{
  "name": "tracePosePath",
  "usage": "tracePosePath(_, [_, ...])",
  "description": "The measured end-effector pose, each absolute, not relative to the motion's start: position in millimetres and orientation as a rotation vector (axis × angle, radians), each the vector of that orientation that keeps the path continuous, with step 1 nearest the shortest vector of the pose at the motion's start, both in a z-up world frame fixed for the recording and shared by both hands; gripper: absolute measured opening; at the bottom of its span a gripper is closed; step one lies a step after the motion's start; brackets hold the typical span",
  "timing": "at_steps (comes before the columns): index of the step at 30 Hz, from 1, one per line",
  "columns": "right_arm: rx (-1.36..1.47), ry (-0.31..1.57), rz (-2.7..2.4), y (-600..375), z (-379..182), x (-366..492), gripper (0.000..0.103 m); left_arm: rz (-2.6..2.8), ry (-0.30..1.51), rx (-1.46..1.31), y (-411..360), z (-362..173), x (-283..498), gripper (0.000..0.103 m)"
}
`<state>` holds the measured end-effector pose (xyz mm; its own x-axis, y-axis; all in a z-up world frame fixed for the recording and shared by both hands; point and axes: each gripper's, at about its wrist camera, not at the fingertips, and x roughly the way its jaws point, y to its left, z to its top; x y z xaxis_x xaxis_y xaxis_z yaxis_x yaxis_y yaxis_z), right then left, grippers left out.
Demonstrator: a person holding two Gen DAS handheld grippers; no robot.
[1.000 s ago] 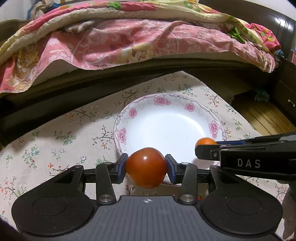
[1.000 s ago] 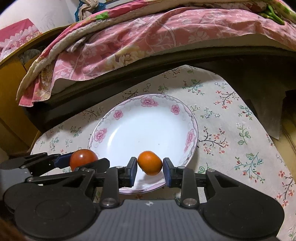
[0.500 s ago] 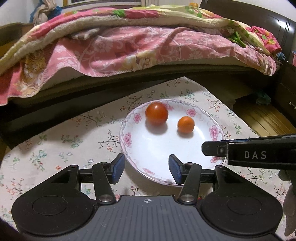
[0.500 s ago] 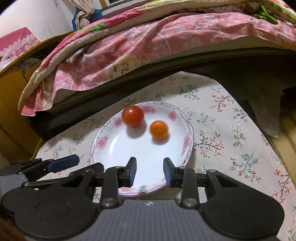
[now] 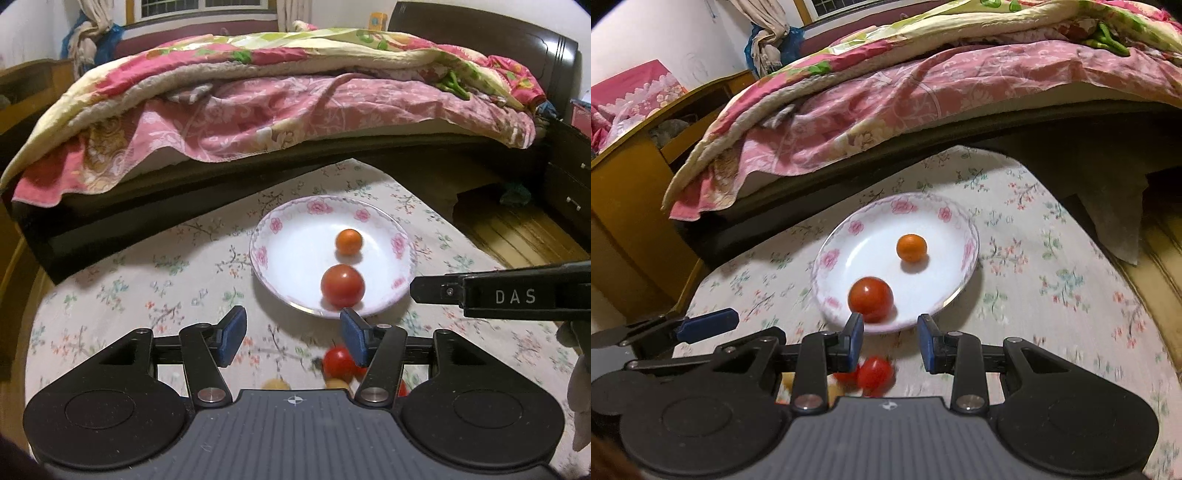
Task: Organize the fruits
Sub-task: 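Move both tools back toward the remaining fruit cluster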
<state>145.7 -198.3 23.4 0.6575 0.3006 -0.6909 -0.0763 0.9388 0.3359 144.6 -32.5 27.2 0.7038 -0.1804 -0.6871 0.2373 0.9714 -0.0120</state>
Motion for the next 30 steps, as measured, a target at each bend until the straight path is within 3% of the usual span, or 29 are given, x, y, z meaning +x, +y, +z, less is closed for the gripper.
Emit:
tracePosePath(13, [0.237, 0.909, 0.298, -173, 3, 79, 0.035, -0.248, 0.809, 0.102, -20, 19, 89, 0.064])
tracePosePath(30, [0.136, 0.936, 0.359, -139, -21, 89, 0.035, -0.242, 0.882, 0.141, 6, -7, 72, 0.064])
